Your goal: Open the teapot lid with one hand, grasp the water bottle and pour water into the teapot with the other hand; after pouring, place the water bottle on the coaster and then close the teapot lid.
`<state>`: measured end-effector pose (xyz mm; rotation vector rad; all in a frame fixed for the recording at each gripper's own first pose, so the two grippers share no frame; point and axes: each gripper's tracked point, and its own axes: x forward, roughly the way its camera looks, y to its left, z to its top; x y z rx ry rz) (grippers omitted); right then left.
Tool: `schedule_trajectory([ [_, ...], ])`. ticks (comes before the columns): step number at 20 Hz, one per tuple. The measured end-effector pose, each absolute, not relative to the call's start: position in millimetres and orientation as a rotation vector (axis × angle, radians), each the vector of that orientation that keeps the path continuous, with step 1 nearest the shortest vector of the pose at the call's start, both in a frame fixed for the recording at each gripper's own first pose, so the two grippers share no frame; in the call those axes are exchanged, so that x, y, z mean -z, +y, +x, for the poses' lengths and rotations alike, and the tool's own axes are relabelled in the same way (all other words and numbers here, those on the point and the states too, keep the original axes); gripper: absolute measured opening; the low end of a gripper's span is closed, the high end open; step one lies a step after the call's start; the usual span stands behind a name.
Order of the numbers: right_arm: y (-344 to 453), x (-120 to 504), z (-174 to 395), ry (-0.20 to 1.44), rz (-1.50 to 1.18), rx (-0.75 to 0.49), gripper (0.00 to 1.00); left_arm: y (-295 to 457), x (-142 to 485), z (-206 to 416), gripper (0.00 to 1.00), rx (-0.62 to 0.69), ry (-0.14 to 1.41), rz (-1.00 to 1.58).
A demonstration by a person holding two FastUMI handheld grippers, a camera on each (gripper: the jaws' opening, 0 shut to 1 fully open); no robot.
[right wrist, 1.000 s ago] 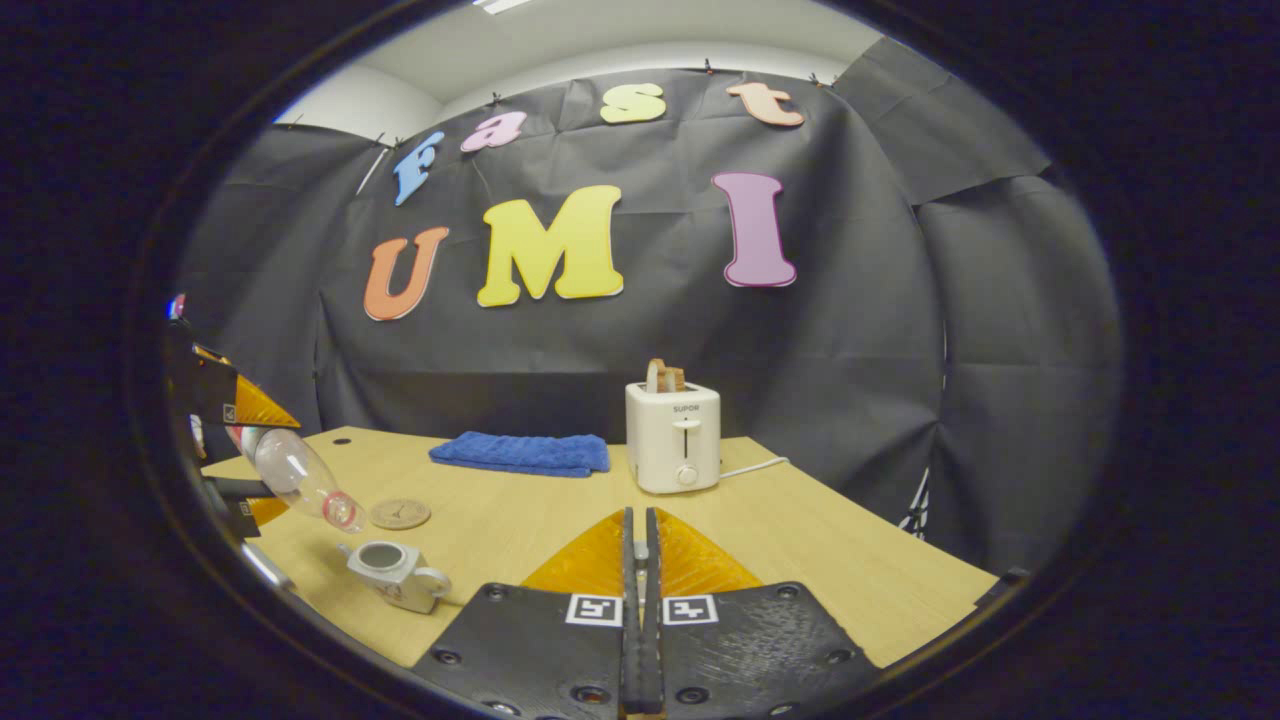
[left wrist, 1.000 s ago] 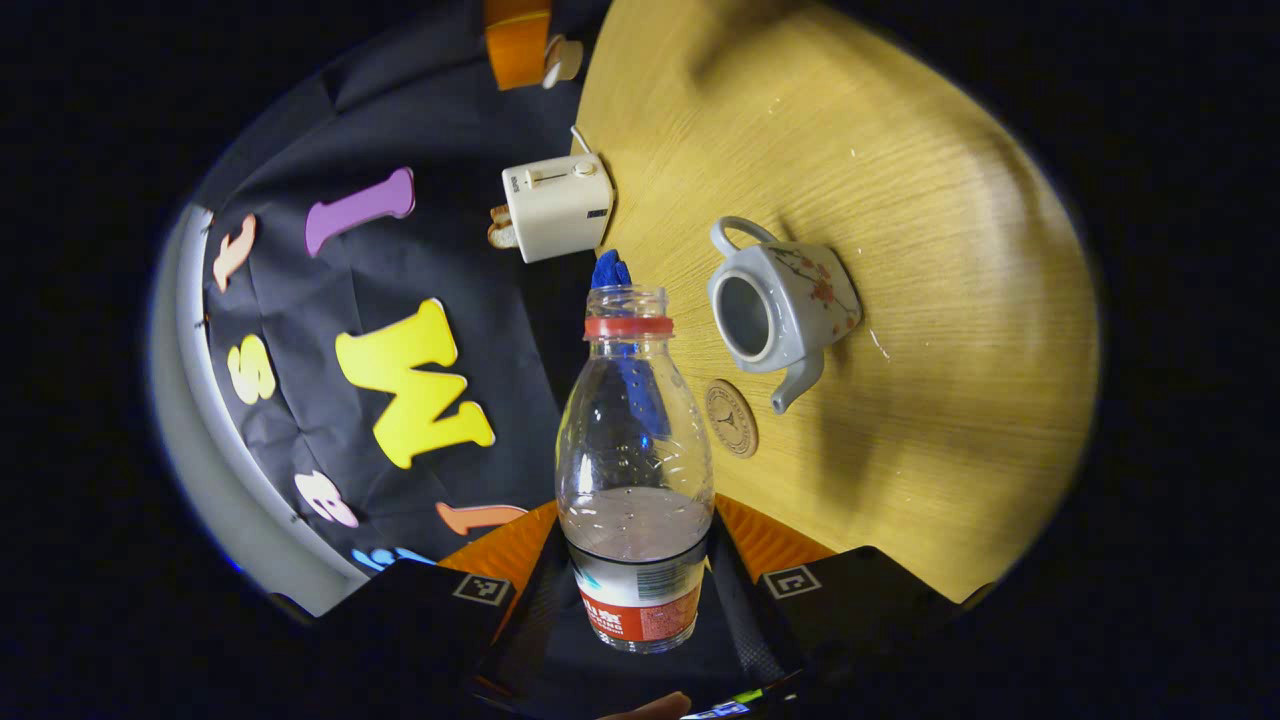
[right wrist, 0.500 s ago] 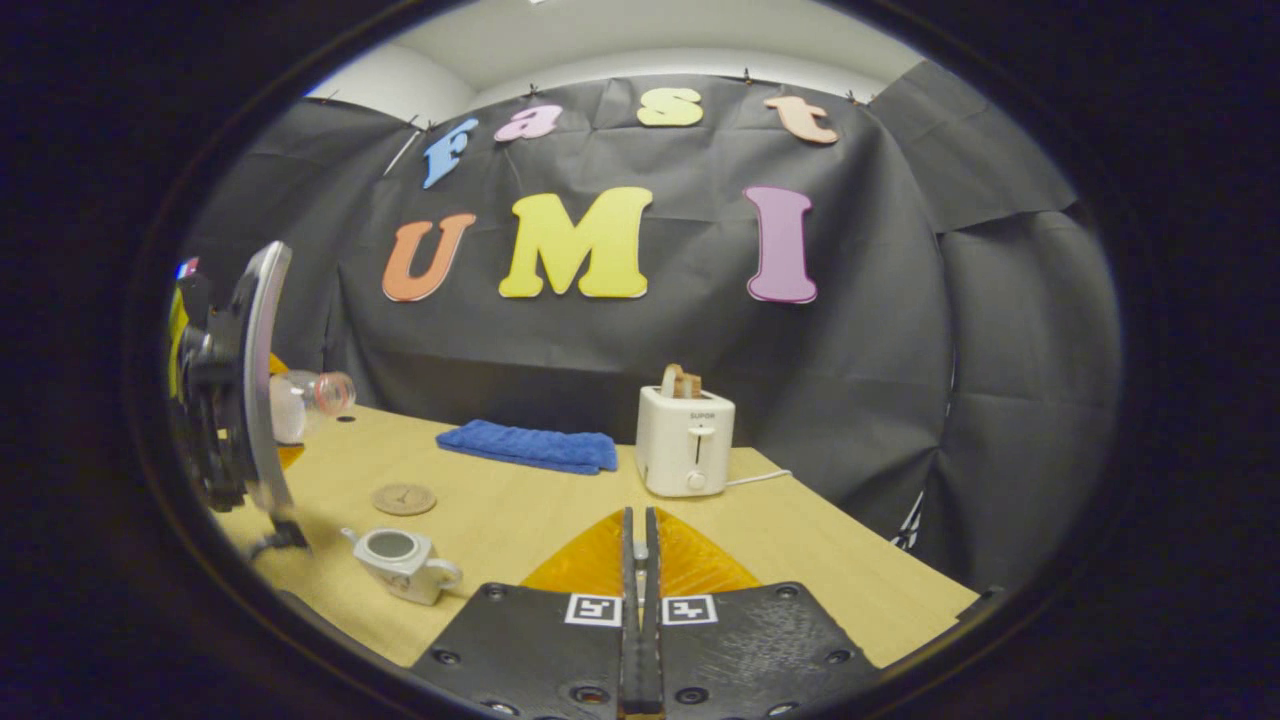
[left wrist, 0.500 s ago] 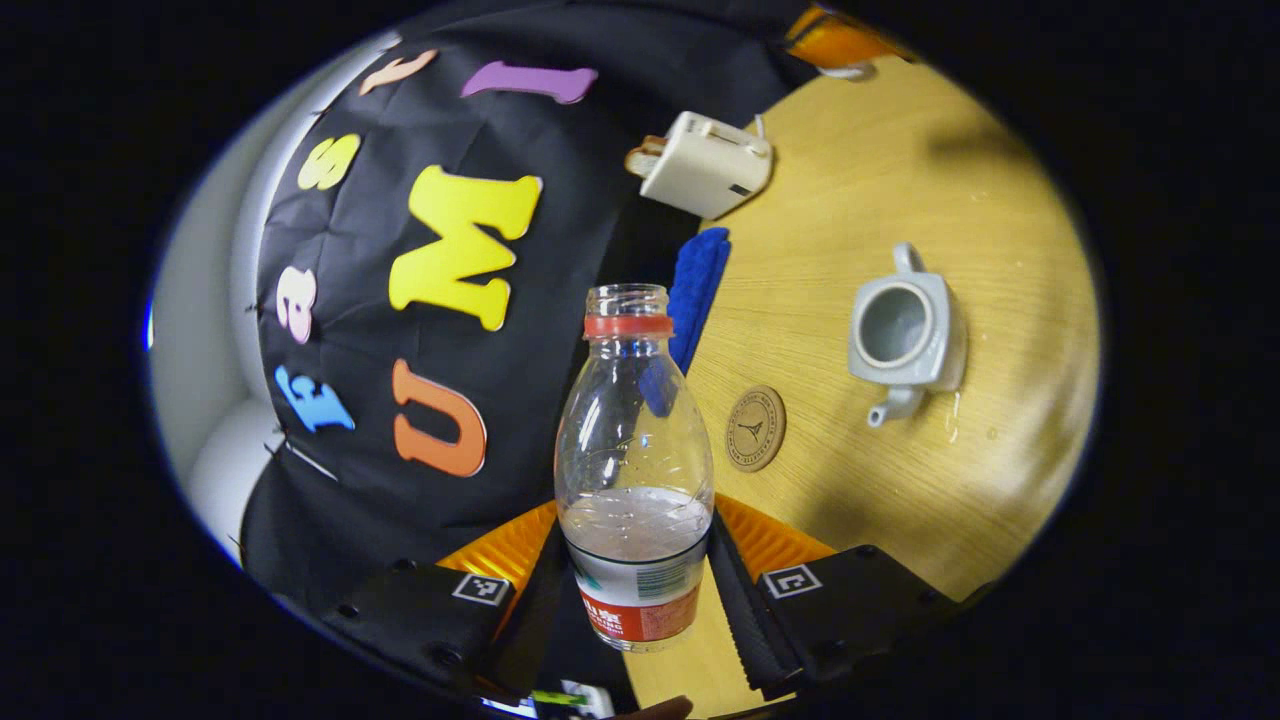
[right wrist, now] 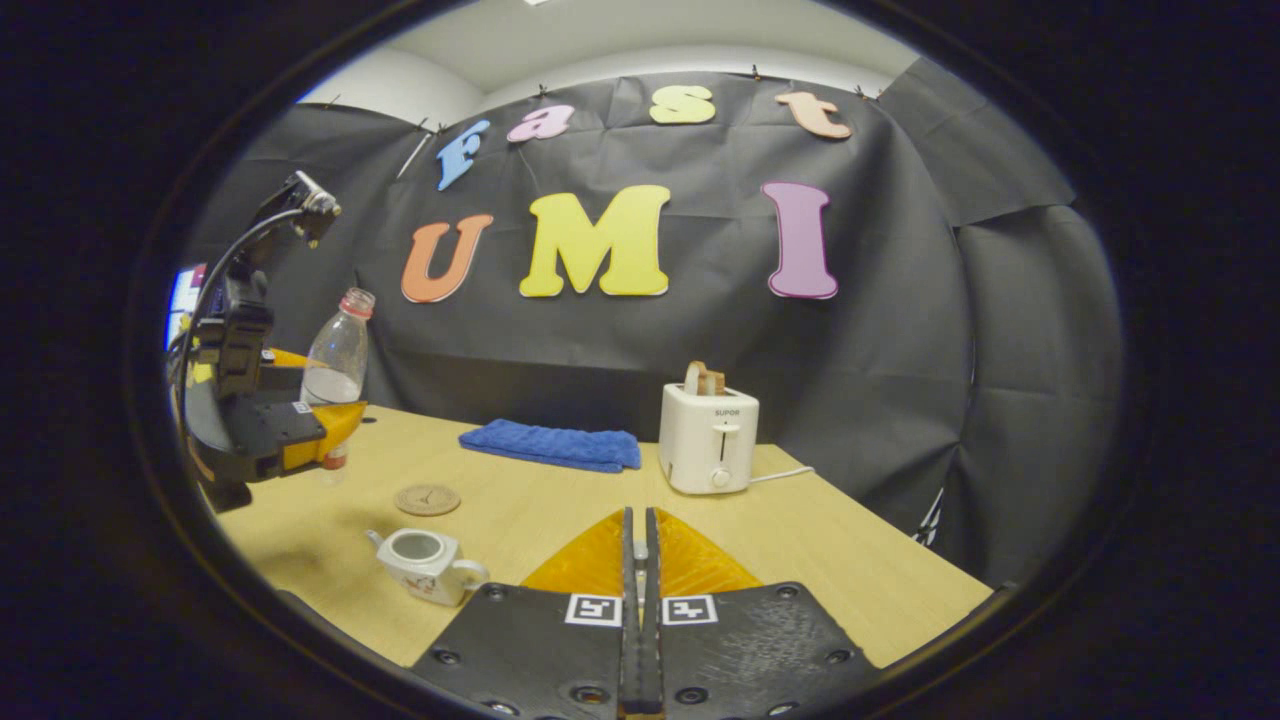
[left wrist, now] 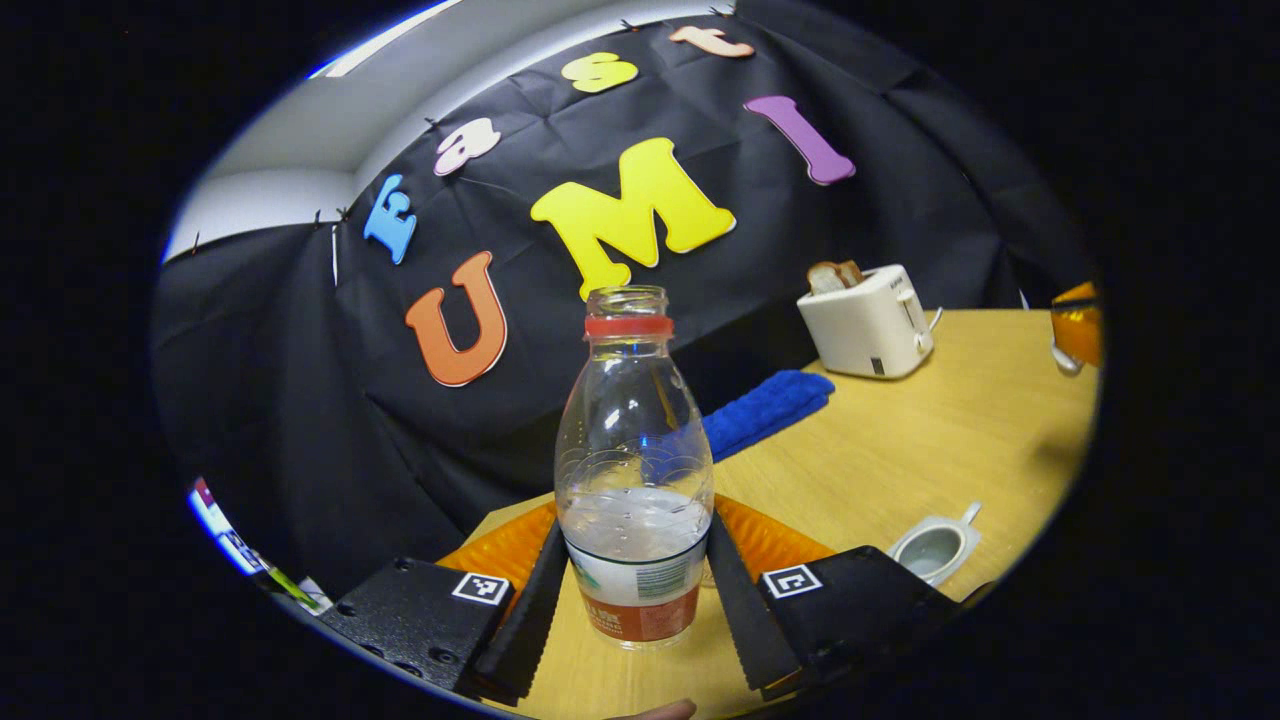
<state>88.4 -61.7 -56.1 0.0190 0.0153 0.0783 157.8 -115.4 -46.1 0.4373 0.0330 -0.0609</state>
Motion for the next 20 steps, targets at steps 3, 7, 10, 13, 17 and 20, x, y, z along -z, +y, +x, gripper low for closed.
schedule_trajectory([
  [3, -62, 56, 88, 0.014, 0.039, -0.091, 0.00, -121, 50, 181, 0.77, 0.074, -0.012, 0.255],
  [7, -64, 56, 89, 0.013, 0.064, -0.094, 0.00, -121, 62, 218, 0.78, 0.097, 0.005, 0.052],
  [10, -64, 58, 92, 0.020, 0.069, -0.095, 0.00, -119, 79, 242, 0.79, 0.119, 0.037, 0.025],
  [13, -60, 62, 95, 0.030, 0.069, -0.100, 0.00, -127, 90, 255, 0.78, 0.149, 0.046, 0.016],
  [17, -57, 66, 97, 0.039, 0.064, -0.109, 0.00, -129, 100, 261, 0.79, 0.148, 0.066, 0.028],
  [20, -54, 69, 99, 0.047, 0.055, -0.112, 0.00, -130, 104, 258, 0.80, 0.155, 0.072, 0.053],
])
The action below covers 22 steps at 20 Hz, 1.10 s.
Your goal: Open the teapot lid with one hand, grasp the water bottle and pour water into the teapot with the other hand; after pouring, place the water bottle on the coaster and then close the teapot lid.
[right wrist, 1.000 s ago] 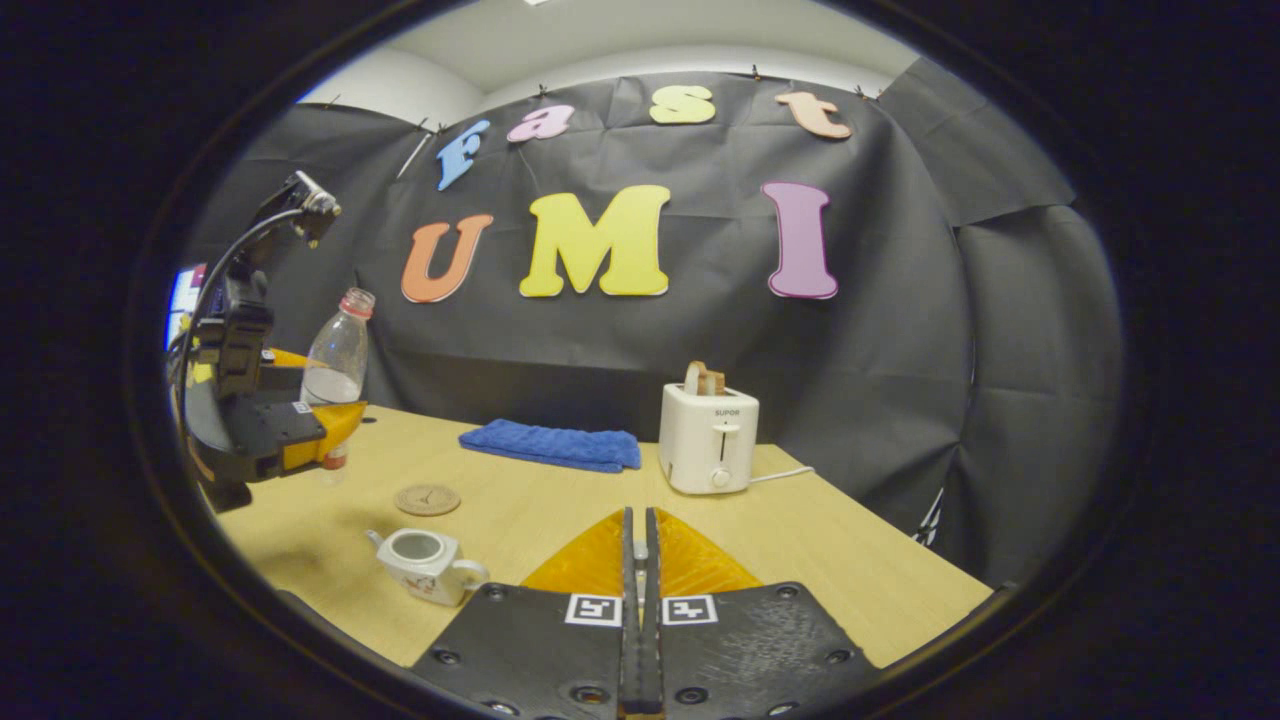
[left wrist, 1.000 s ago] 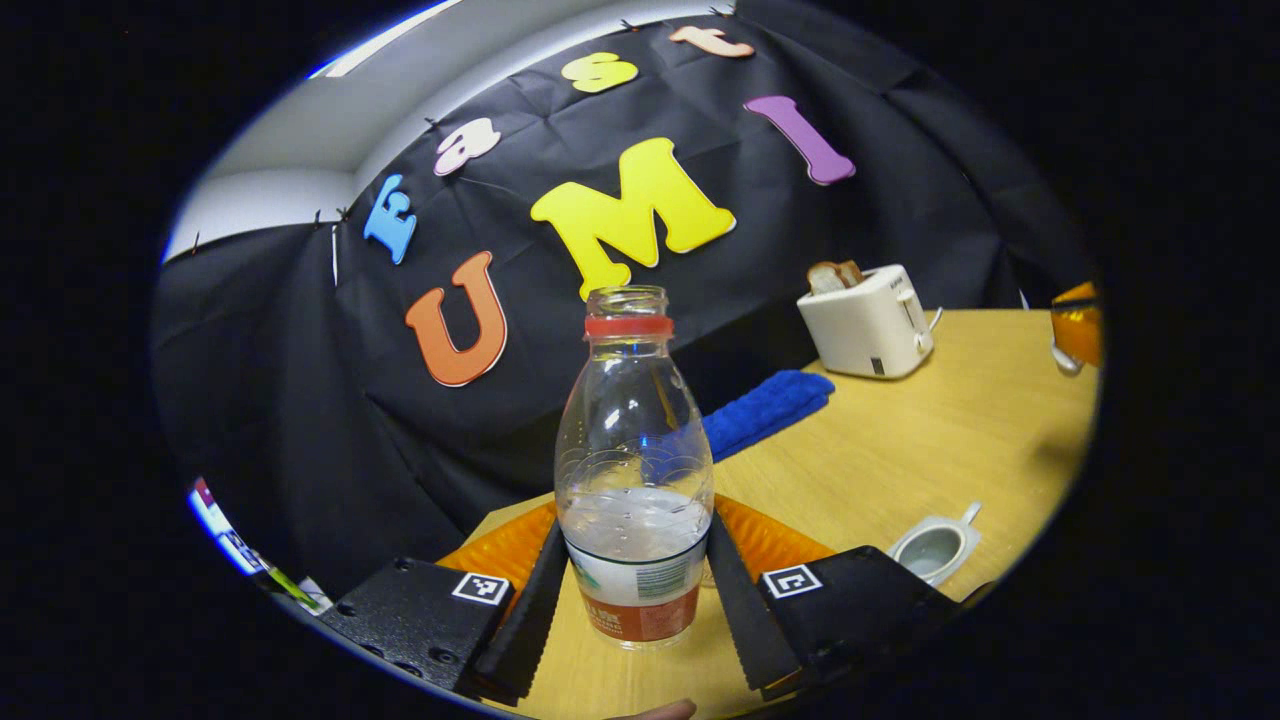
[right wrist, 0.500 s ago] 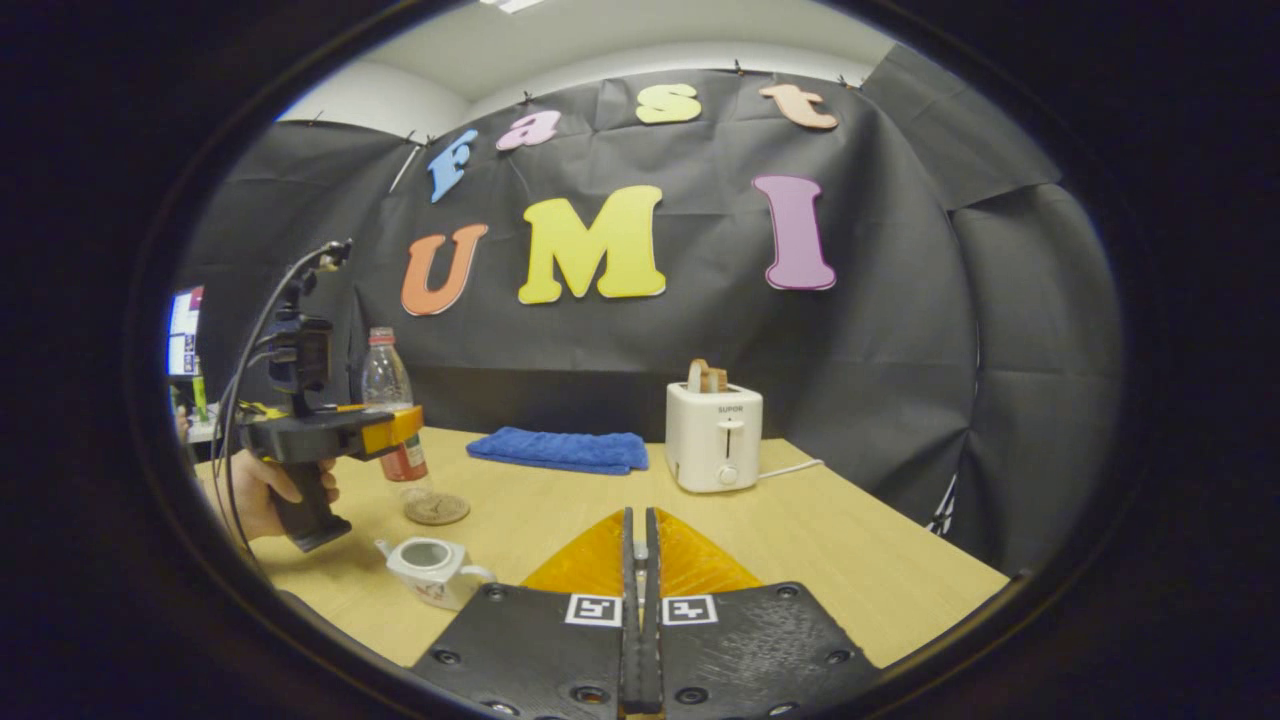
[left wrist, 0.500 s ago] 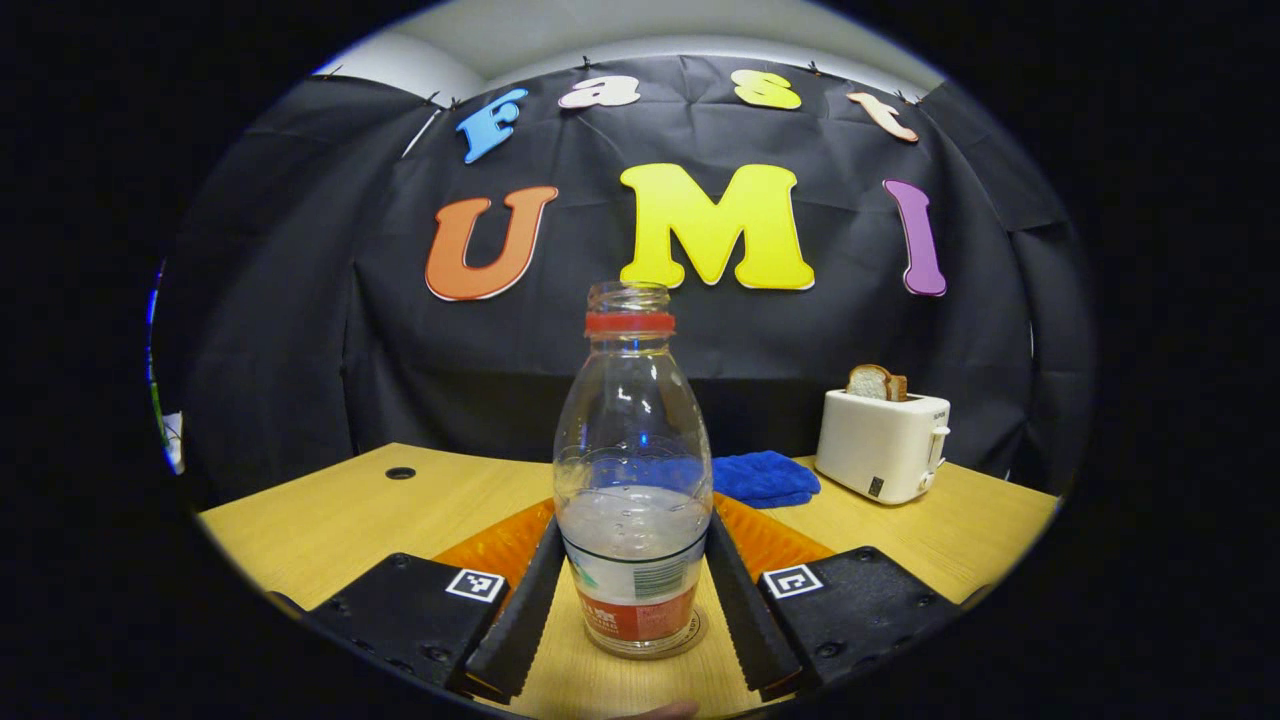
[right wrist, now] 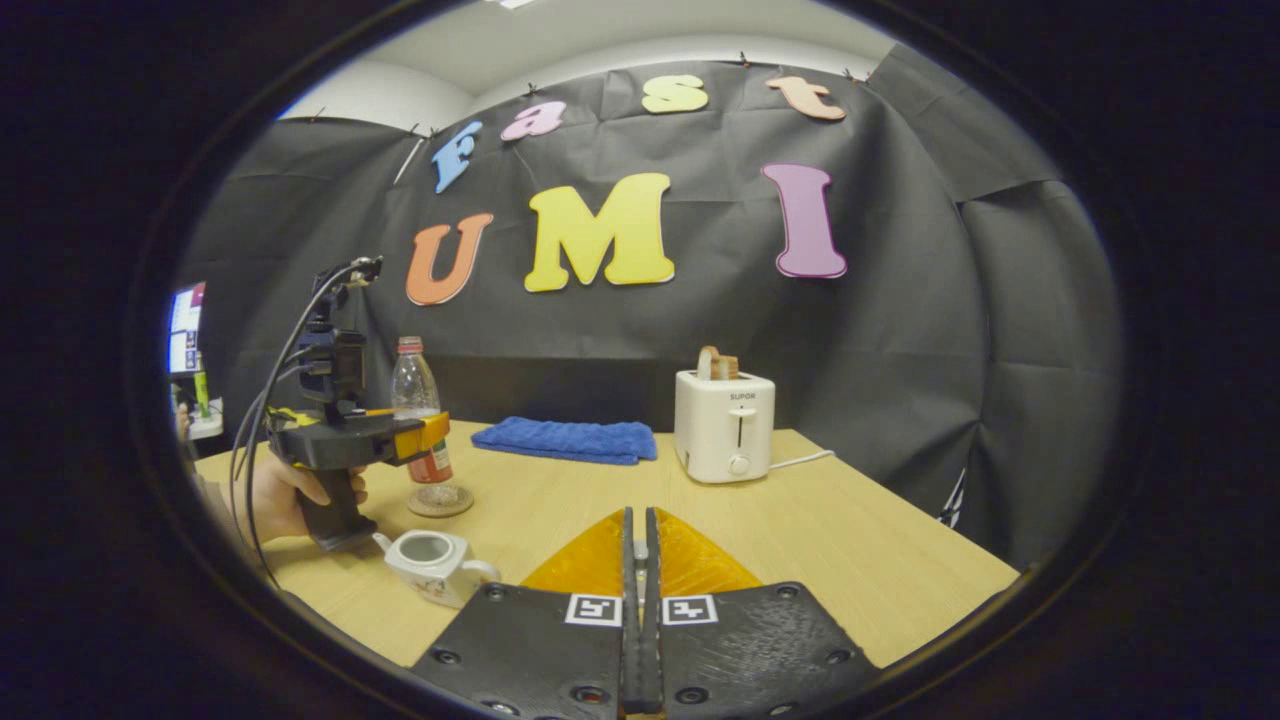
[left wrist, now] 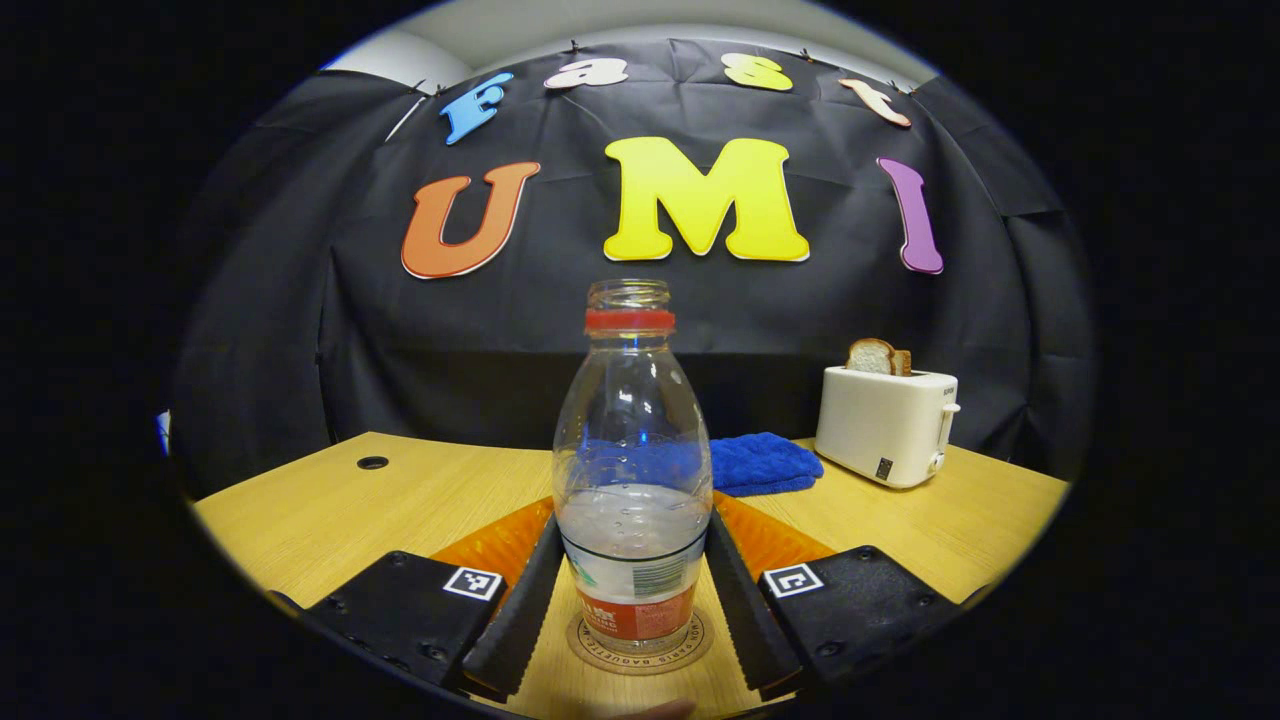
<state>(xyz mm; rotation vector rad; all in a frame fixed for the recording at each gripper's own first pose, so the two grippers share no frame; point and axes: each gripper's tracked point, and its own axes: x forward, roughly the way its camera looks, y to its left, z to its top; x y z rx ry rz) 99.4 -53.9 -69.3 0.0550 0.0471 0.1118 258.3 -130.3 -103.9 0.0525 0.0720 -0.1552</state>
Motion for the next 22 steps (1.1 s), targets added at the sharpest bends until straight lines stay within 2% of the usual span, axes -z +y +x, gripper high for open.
schedule_trajectory([
  [8, -53, 73, 100, 0.057, 0.042, -0.110, 0.00, -138, 107, 252, 0.81, 0.185, 0.069, 0.097],
  [12, -50, 73, 101, 0.057, 0.034, -0.113, 0.00, -141, 114, 248, 0.95, 0.202, 0.088, 0.074],
  [22, -30, 58, 92, 0.041, 0.038, -0.175, 0.00, -117, 128, 187, 0.96, 0.186, 0.098, 0.068],
])
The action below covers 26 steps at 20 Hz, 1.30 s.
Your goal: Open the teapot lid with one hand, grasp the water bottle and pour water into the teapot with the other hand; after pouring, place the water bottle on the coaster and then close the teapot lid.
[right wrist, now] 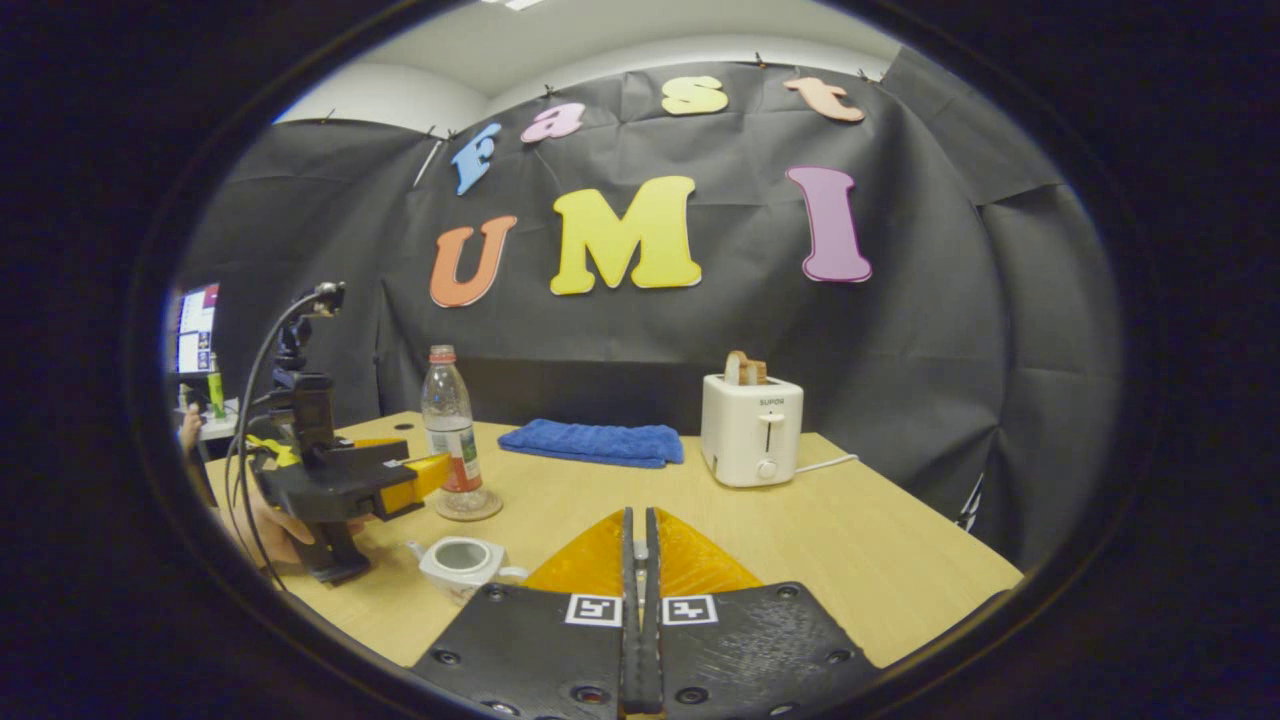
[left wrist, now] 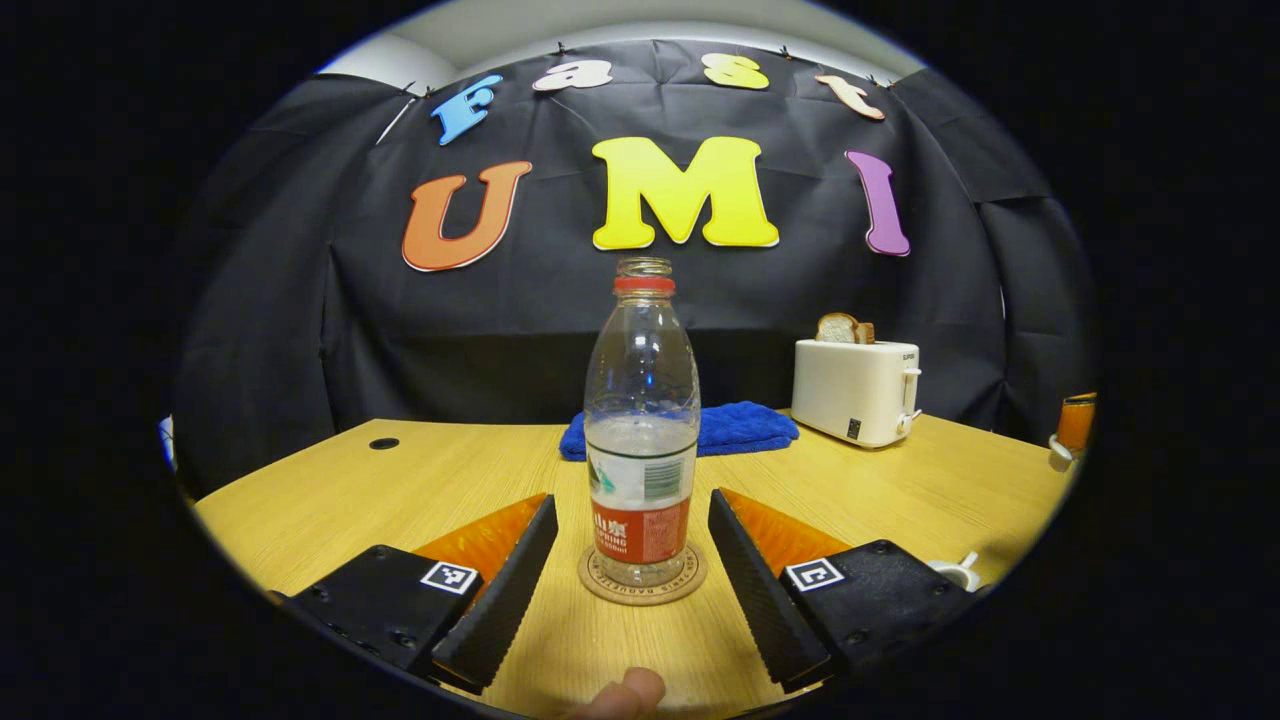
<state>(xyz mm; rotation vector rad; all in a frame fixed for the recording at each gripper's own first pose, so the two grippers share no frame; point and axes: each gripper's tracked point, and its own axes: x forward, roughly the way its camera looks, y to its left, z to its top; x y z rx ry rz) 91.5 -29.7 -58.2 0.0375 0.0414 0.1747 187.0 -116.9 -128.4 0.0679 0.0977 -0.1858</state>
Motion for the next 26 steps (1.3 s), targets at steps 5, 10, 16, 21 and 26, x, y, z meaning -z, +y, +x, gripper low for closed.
schedule_trajectory([
  [5, -20, 51, 94, 0.040, 0.002, -0.147, 0.00, -82, 124, 140, 0.96, 0.133, 0.111, 0.105],
  [10, 1, 49, 100, 0.043, 0.000, -0.174, 0.00, -60, 106, 89, 0.96, 0.133, 0.100, 0.079],
  [16, 46, 60, 108, 0.081, 0.010, -0.263, 0.00, -45, 83, 51, 0.96, 0.137, 0.071, 0.094],
  [21, 83, 56, 104, 0.077, 0.036, -0.350, 0.00, -39, 70, 40, 0.95, 0.153, 0.057, 0.099],
  [26, 109, 68, 106, 0.096, 0.009, -0.399, 0.00, -36, 70, 42, 0.95, 0.160, 0.059, 0.066],
])
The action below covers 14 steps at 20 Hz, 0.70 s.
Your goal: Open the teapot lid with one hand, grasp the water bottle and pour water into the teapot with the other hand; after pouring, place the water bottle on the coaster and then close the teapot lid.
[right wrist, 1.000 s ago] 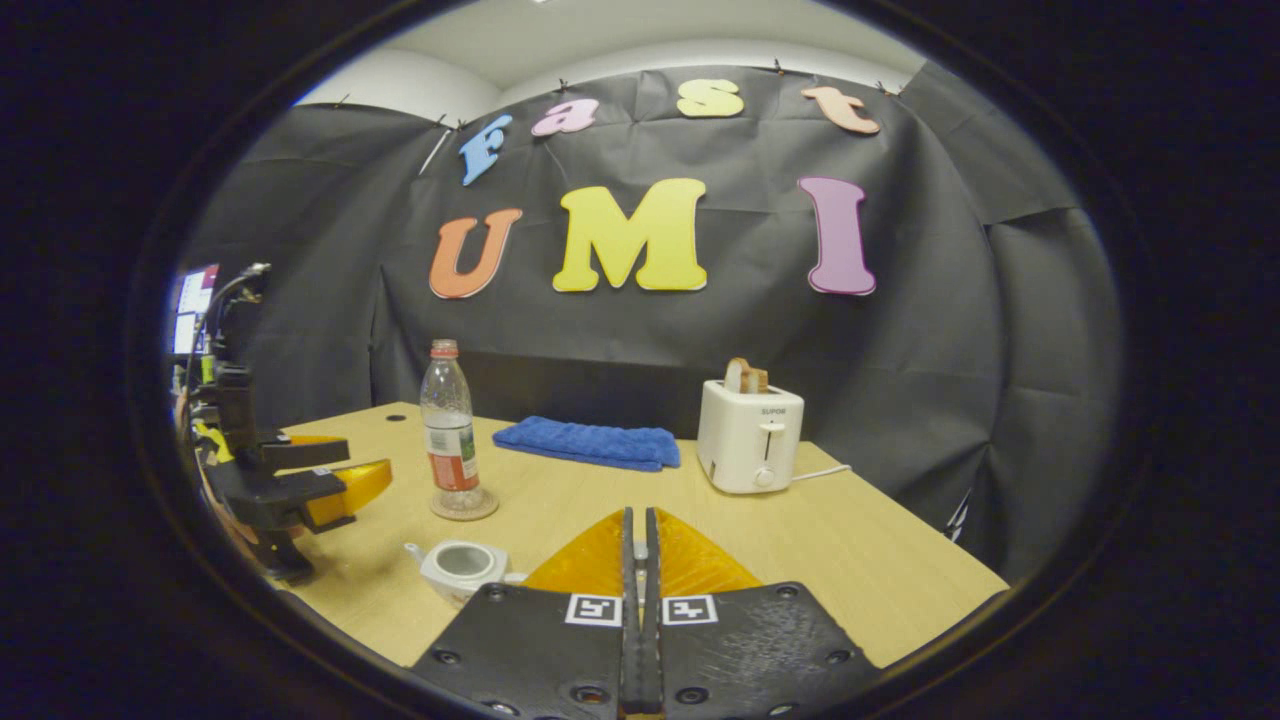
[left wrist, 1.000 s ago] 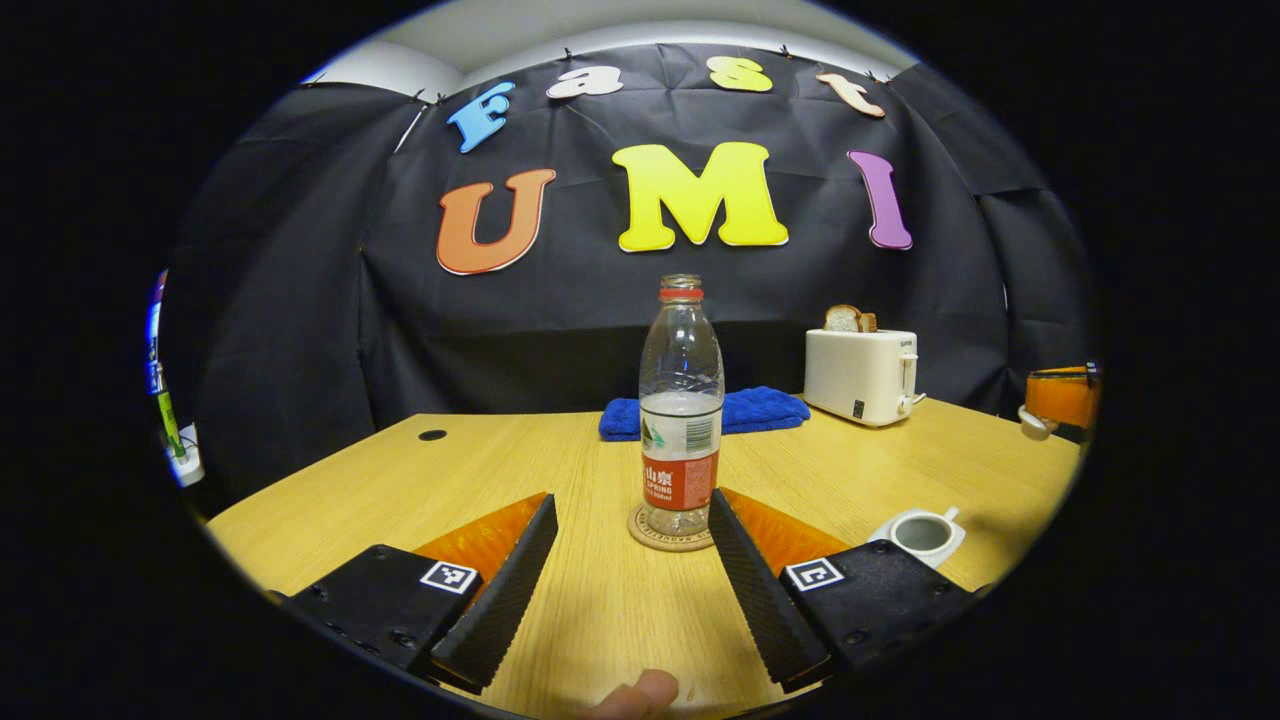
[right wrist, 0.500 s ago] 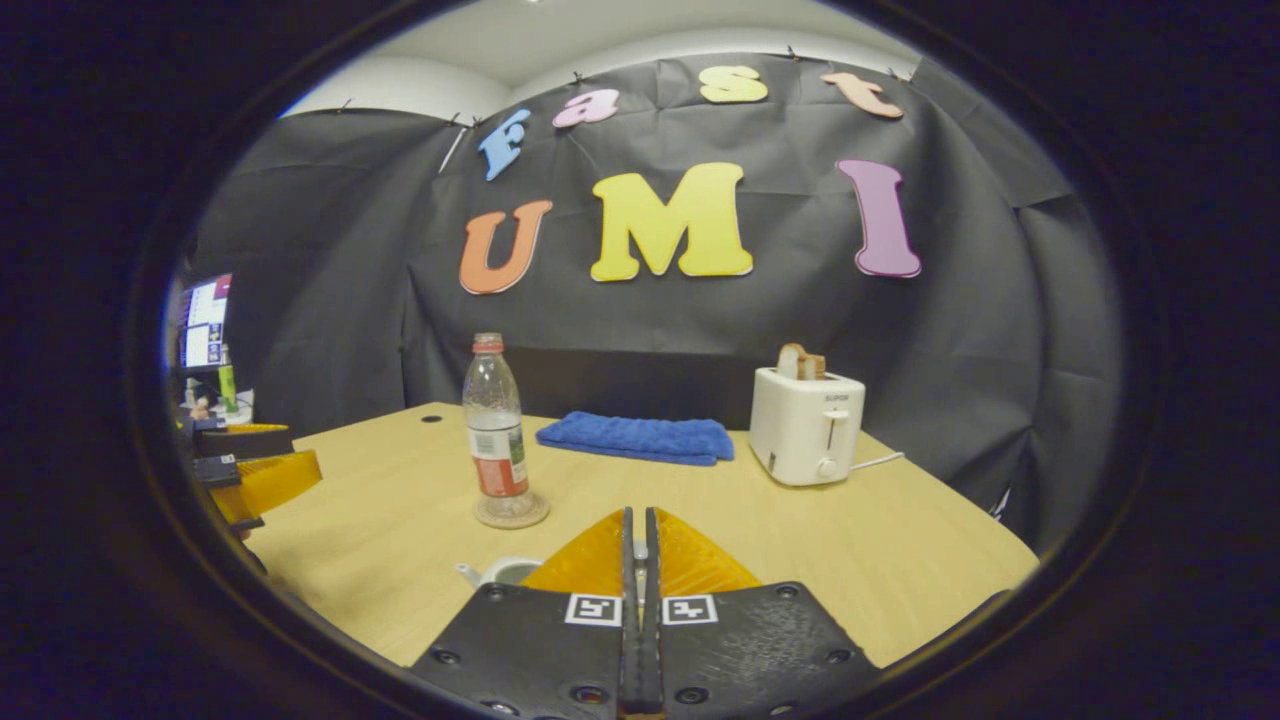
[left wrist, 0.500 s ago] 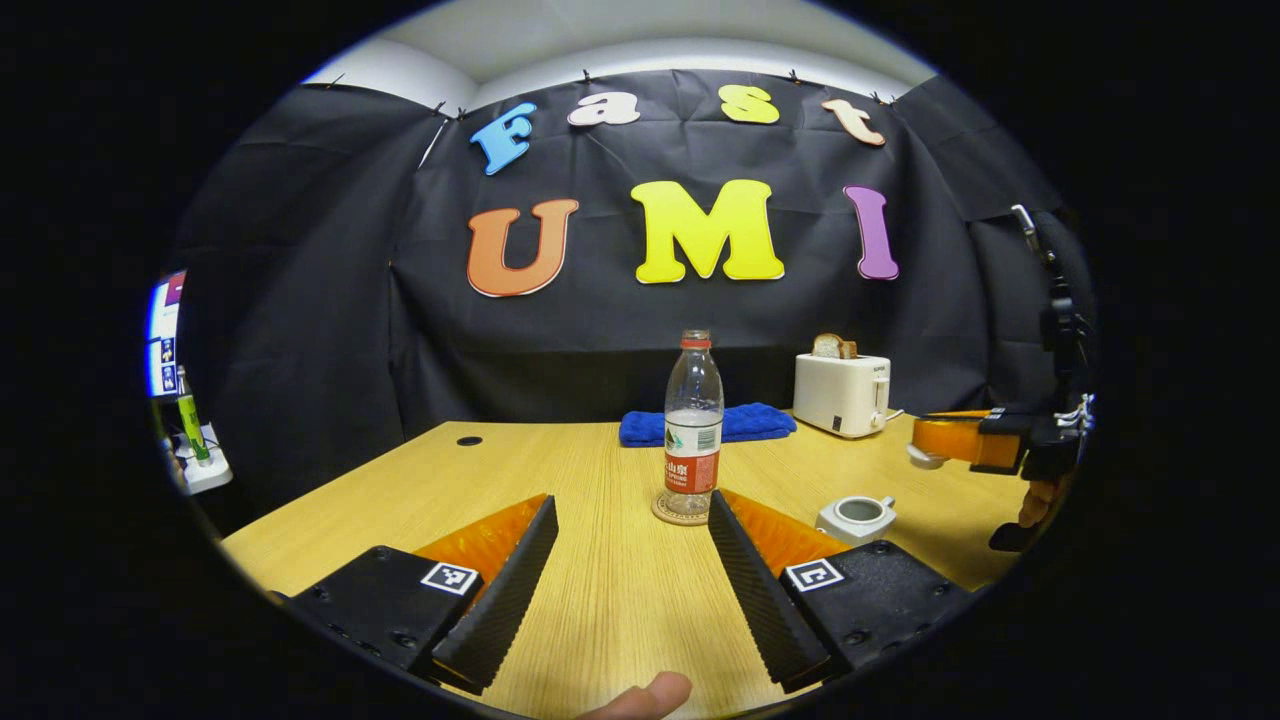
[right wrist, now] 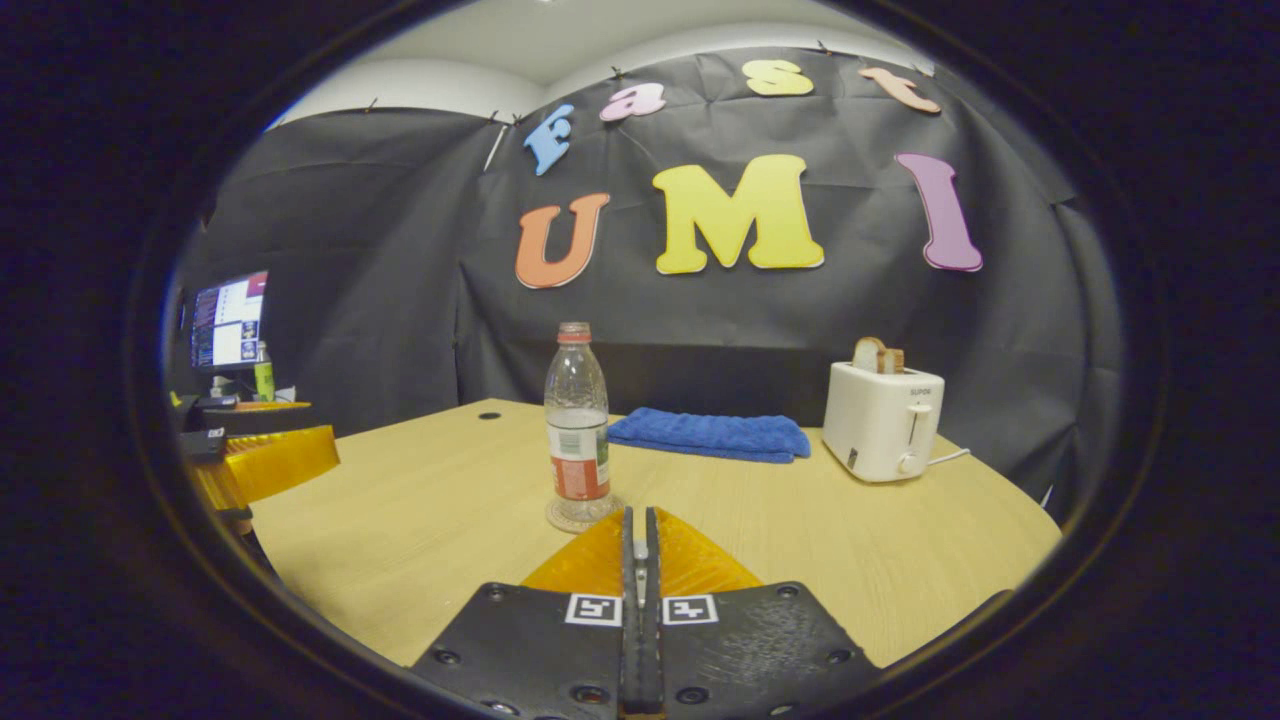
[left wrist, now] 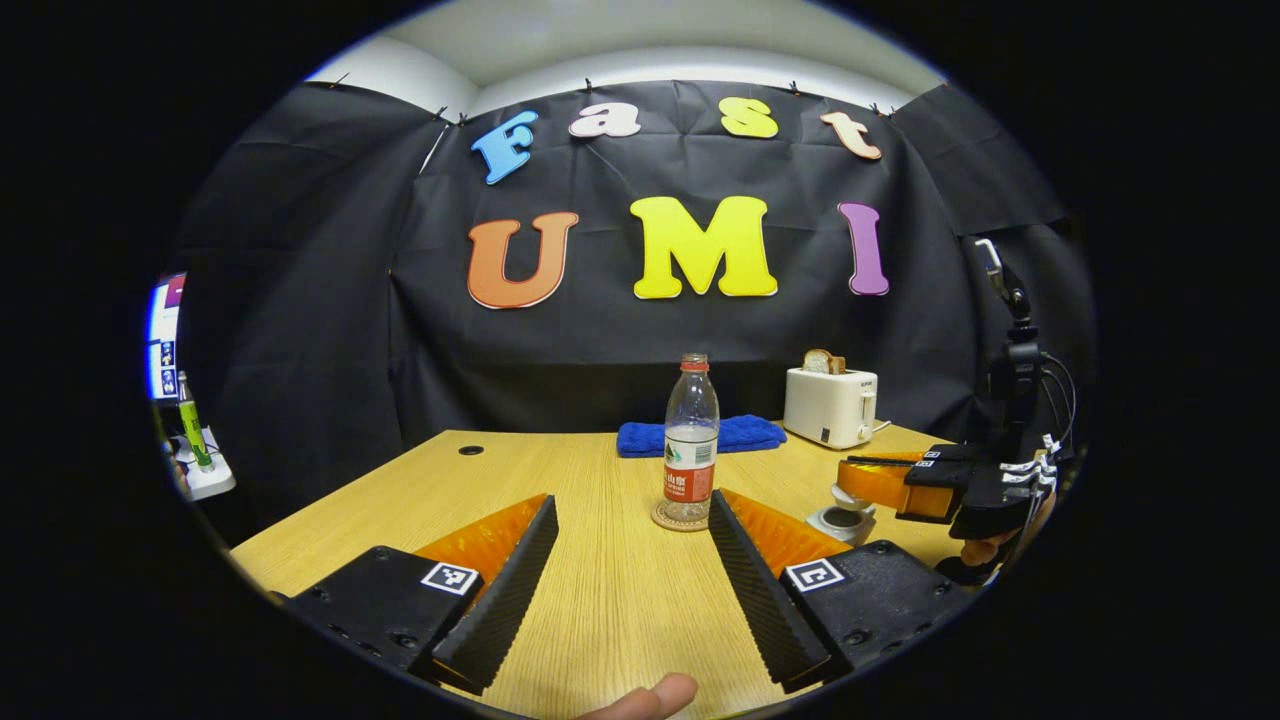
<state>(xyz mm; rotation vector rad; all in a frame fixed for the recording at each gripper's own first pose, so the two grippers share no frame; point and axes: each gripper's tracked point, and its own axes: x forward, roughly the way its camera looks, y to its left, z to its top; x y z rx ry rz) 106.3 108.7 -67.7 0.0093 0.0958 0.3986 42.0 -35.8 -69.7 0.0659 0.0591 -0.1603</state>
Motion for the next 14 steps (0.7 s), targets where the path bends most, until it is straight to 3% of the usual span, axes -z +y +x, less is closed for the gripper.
schedule_trajectory([
  [14, 112, 84, 116, 0.133, 0.017, -0.394, 0.01, -38, 87, 47, 0.96, 0.164, 0.111, 0.072],
])
